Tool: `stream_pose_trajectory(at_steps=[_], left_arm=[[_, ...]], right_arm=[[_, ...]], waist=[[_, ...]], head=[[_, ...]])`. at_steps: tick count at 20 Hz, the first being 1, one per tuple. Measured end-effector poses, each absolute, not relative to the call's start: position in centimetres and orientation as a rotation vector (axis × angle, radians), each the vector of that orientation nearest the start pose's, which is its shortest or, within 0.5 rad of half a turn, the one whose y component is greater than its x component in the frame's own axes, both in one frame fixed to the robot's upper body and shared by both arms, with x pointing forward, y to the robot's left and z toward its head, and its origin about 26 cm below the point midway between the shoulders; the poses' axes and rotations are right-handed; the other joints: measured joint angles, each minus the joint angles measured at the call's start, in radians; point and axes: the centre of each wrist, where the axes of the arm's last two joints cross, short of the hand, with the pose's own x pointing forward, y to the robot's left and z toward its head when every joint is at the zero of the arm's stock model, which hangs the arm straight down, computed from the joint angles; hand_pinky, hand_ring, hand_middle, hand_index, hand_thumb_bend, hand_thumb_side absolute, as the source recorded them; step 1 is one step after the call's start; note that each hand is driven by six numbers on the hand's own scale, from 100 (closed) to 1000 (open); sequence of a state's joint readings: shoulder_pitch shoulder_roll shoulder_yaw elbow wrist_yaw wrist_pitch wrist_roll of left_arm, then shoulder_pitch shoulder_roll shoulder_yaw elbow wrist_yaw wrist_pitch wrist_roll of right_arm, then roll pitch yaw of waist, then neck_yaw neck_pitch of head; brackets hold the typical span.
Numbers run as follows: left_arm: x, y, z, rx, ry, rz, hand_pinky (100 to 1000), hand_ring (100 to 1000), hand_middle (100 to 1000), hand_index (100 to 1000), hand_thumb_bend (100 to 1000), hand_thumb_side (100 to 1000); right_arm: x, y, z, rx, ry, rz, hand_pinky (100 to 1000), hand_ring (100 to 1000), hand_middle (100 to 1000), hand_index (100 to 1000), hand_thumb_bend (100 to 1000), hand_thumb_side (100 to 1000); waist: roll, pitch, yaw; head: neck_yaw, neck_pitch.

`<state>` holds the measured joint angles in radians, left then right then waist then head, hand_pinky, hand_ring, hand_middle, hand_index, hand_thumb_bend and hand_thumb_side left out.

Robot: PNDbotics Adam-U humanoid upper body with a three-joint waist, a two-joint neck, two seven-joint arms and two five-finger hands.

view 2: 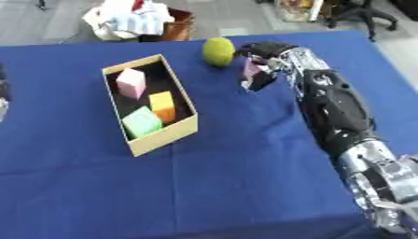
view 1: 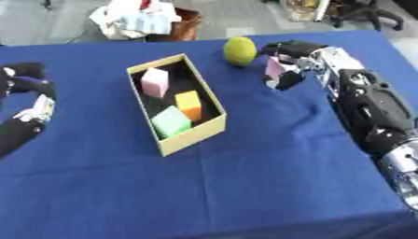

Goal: Pick up objects on the table and place them in the box.

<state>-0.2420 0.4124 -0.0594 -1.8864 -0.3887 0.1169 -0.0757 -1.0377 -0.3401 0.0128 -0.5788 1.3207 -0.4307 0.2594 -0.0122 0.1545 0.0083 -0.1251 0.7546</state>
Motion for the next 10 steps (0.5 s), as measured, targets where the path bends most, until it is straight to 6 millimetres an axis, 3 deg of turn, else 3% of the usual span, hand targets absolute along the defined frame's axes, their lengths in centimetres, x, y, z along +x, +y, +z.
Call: stream_pose_trajectory(at_steps=[10], left_arm=[[30.8, 27.5, 16.1, 0.596, -1.902, -0.724, 796, 672, 701, 834, 146, 611]], right_arm=[[50.0, -28.9, 13.4, -1.002, -1.231, 1.699, 934, 1000, 963, 985, 100, 410]], waist=[[0.000, 0.000, 0.000]], head=[[-0.005, 0.000]])
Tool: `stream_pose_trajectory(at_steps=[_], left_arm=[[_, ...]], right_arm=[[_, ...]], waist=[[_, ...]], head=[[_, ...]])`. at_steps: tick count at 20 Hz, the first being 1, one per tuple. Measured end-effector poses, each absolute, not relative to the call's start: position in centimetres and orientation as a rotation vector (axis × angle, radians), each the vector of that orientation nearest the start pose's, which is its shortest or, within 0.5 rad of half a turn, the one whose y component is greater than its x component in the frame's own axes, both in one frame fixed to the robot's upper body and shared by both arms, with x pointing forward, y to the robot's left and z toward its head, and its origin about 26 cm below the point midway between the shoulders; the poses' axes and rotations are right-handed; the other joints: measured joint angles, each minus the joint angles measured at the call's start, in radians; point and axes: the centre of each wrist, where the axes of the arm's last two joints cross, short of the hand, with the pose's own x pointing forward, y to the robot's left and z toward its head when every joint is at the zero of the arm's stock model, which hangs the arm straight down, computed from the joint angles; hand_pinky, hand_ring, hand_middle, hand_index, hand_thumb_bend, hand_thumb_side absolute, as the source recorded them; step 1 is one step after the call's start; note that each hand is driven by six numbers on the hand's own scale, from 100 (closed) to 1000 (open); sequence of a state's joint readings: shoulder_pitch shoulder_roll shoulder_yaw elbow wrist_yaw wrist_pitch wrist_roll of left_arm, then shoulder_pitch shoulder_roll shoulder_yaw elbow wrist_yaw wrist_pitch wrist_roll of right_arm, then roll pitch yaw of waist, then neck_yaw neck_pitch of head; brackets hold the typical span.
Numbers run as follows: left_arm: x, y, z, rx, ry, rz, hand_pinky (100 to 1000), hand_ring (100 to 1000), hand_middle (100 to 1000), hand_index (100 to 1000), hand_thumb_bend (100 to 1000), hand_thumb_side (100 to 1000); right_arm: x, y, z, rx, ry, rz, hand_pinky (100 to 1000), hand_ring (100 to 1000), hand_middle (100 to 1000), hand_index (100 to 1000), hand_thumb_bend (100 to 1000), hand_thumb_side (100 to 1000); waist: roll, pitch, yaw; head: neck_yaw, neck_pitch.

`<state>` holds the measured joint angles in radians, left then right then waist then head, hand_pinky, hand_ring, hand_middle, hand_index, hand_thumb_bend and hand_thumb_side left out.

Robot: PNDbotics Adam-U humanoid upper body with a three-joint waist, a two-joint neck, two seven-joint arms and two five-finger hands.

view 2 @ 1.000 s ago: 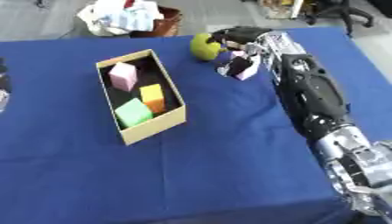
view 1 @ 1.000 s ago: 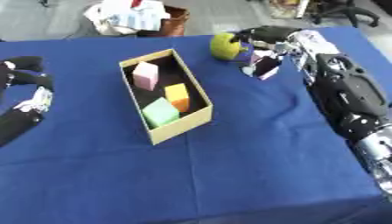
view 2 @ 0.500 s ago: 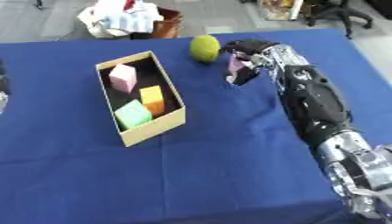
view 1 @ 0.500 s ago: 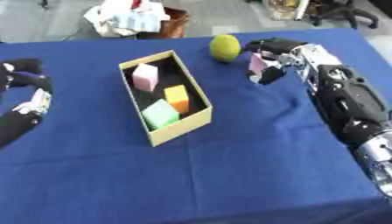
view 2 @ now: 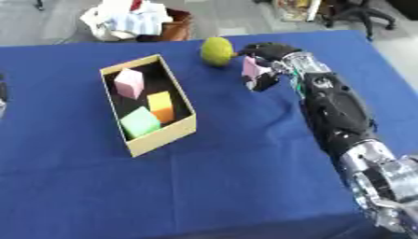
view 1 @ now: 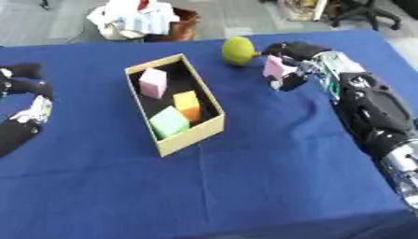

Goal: Pick up objects on the table and place them in the box.

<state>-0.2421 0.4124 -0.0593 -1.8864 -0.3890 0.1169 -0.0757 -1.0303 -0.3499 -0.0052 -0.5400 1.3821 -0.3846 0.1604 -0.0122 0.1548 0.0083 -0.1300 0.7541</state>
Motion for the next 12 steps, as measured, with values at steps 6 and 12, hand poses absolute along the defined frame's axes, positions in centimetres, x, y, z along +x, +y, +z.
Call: stream_pose_trajectory(at_steps=[6, 12], left_arm=[[30.84, 27.50, 16.15, 0.602, -1.902, -0.725, 796, 672, 700, 834, 143, 612], [30.84, 27.51, 16.15, 0.606, -1.901, -0.724, 796, 672, 700, 834, 140, 613]], right_arm=[[49.90, -29.20, 12.85, -1.034, -1.200, 1.680, 821, 926, 916, 949, 100, 302], [49.96, -29.20, 13.02, -1.050, -1.196, 1.674, 695, 795, 824, 881, 100, 288]], waist=[[0.000, 0.000, 0.000], [0.000, 0.000, 0.000]], head=[[0.000, 0.000], [-0.002, -0.008]])
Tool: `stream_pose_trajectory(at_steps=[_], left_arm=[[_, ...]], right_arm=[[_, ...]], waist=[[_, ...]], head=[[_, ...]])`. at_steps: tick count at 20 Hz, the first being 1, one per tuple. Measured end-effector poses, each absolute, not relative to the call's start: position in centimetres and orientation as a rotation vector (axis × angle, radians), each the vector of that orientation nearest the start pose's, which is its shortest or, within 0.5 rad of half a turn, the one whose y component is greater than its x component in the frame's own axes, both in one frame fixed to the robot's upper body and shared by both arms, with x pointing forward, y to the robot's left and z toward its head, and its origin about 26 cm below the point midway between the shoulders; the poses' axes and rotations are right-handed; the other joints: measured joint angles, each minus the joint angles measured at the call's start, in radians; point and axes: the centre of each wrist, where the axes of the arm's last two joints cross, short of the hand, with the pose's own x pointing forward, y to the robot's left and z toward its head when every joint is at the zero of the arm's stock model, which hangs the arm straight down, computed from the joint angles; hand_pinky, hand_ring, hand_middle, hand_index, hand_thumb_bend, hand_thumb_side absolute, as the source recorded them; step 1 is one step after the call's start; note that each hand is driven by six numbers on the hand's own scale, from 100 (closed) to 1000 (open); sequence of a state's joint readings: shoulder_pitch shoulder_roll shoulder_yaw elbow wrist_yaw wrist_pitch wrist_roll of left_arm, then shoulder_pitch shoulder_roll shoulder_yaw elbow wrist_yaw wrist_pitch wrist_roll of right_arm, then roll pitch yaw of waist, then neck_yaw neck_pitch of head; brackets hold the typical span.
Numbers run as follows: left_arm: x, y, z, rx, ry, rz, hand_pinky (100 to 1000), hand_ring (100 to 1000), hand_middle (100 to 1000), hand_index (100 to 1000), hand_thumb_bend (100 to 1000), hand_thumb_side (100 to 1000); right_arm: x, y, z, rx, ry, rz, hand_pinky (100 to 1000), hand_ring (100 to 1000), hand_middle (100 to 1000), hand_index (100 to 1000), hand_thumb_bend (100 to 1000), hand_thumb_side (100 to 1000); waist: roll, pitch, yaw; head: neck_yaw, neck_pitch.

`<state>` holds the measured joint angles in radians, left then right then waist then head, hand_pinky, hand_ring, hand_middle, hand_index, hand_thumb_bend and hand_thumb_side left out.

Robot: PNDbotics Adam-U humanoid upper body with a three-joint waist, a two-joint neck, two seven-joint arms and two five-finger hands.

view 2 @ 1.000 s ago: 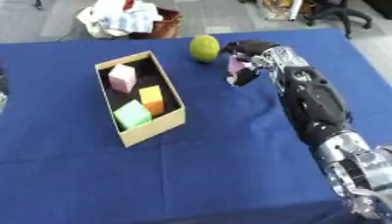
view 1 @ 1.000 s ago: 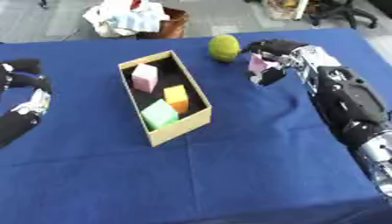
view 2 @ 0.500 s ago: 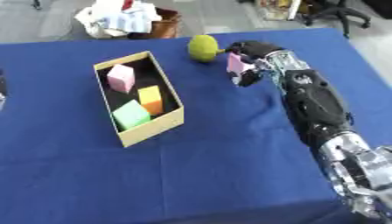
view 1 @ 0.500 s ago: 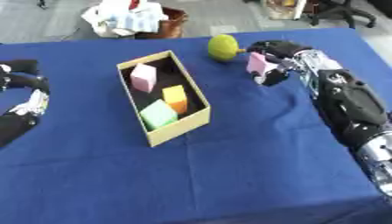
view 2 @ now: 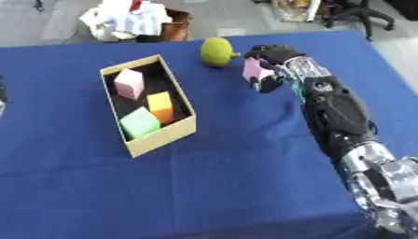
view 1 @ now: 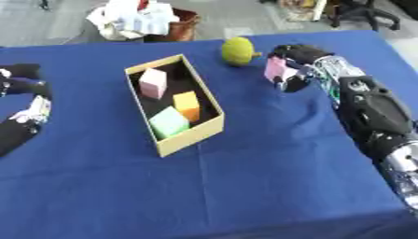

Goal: Pick up objects on the table and place them in the box.

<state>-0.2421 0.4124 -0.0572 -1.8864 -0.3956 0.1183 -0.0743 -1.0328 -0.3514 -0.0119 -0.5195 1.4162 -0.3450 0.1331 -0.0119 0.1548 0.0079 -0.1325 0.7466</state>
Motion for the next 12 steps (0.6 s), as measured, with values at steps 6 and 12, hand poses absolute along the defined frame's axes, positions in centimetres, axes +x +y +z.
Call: stream_pose_trajectory(at_steps=[6, 12], left_arm=[[30.84, 27.51, 16.15, 0.606, -1.901, -0.723, 797, 672, 700, 835, 136, 615], [30.84, 27.51, 16.15, 0.607, -1.901, -0.723, 797, 671, 700, 835, 134, 615]], right_arm=[[49.97, -29.23, 13.24, -1.073, -1.231, 1.670, 501, 607, 665, 761, 100, 271], [49.88, -29.42, 13.10, -1.104, -1.293, 1.653, 327, 487, 523, 645, 100, 244]], waist=[[0.000, 0.000, 0.000], [0.000, 0.000, 0.001]], head=[[-0.001, -0.001], [-0.002, -0.001]])
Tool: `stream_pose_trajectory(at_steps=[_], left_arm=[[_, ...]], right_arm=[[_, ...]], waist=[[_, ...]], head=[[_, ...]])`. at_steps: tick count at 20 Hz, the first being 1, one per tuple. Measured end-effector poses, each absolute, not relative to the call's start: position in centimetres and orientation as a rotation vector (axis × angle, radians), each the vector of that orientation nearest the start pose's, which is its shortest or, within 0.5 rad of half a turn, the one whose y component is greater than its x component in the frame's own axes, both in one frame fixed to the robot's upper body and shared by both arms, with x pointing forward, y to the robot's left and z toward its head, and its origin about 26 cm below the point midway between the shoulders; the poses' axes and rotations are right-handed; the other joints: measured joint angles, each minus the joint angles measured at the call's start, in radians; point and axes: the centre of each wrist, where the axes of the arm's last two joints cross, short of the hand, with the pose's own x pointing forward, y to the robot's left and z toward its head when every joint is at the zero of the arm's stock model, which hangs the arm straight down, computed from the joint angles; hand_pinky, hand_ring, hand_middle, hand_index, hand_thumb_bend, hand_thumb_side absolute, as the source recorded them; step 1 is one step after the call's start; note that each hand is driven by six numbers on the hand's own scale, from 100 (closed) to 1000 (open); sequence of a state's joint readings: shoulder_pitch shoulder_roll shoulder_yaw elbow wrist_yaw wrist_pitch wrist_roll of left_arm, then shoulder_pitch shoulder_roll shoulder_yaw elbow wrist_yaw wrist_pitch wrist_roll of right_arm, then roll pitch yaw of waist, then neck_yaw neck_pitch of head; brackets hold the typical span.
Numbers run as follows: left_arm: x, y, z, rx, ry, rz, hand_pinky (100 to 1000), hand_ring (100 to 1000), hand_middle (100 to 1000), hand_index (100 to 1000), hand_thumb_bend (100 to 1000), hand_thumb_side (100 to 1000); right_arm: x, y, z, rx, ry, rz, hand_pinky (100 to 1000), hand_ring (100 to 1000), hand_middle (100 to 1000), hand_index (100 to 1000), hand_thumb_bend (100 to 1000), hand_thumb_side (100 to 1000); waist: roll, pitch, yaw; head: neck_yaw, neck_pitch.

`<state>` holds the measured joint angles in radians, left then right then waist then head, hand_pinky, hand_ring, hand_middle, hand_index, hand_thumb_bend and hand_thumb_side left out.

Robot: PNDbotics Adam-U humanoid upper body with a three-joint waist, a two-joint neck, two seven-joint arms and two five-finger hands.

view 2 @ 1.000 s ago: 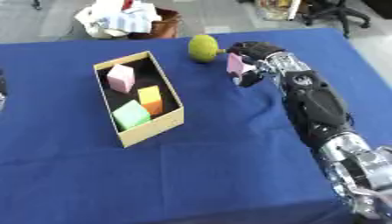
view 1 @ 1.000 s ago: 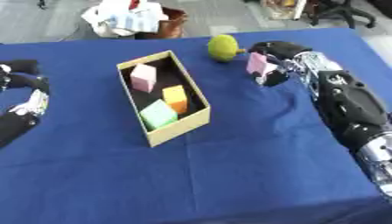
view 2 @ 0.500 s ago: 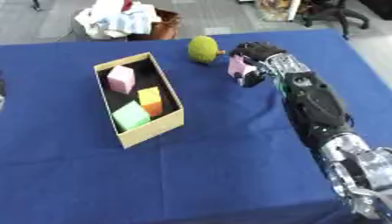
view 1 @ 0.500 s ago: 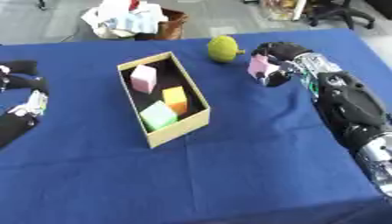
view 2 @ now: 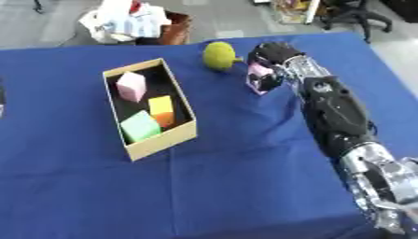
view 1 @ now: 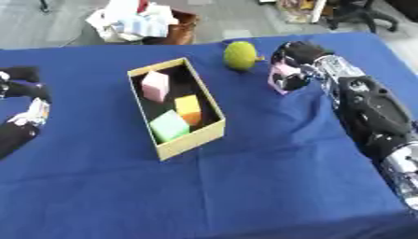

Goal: Pick up objects on the table and place them in the box.

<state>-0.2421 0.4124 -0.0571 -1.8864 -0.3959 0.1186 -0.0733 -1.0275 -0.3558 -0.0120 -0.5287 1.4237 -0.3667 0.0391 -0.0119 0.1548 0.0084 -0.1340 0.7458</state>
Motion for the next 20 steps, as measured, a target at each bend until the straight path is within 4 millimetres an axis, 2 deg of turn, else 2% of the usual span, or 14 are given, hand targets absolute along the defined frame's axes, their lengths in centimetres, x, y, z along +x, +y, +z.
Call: stream_pose_trajectory(at_steps=[1, 3, 4, 5, 6, 9, 15, 20], left_arm=[[30.8, 27.5, 16.2, 0.607, -1.901, -0.723, 797, 671, 700, 835, 135, 615], [30.8, 27.5, 16.2, 0.607, -1.901, -0.723, 798, 671, 700, 835, 135, 614], [30.8, 27.5, 16.2, 0.607, -1.901, -0.722, 798, 671, 700, 835, 134, 615], [30.8, 27.5, 16.2, 0.607, -1.901, -0.722, 798, 671, 700, 835, 134, 615], [30.8, 27.5, 16.2, 0.607, -1.901, -0.722, 798, 671, 699, 835, 134, 615], [30.8, 27.5, 16.2, 0.607, -1.901, -0.722, 798, 671, 699, 835, 134, 616], [30.8, 27.5, 16.1, 0.607, -1.898, -0.722, 799, 670, 699, 835, 133, 618], [30.8, 27.5, 16.1, 0.607, -1.898, -0.722, 799, 670, 698, 835, 133, 619]], right_arm=[[49.9, -29.4, 13.1, -1.109, -1.306, 1.649, 320, 483, 517, 641, 100, 241], [49.8, -29.5, 12.9, -1.119, -1.332, 1.642, 361, 513, 542, 669, 100, 252], [49.8, -29.5, 12.9, -1.121, -1.340, 1.642, 495, 644, 670, 805, 100, 277], [49.8, -29.5, 12.9, -1.120, -1.342, 1.645, 681, 813, 836, 953, 100, 287], [49.8, -29.5, 12.8, -1.114, -1.332, 1.655, 785, 895, 915, 990, 100, 276], [49.8, -29.4, 12.8, -1.092, -1.286, 1.678, 914, 982, 995, 1000, 100, 256], [49.7, -29.9, 12.8, -1.092, -1.226, 1.612, 966, 1000, 1000, 1000, 100, 256], [49.4, -31.0, 12.3, -1.117, -1.187, 1.501, 966, 1000, 1000, 1000, 100, 308]], waist=[[0.000, 0.000, 0.000], [0.000, 0.000, 0.000], [0.000, 0.000, 0.000], [0.000, 0.000, -0.001], [0.000, 0.000, -0.001], [0.000, 0.000, -0.001], [0.000, 0.000, -0.001], [0.000, 0.000, -0.002]], head=[[0.000, 0.000], [0.000, 0.000], [0.000, 0.000], [0.000, 0.000], [0.000, 0.000], [0.000, 0.000], [-0.002, 0.000], [-0.005, 0.000]])
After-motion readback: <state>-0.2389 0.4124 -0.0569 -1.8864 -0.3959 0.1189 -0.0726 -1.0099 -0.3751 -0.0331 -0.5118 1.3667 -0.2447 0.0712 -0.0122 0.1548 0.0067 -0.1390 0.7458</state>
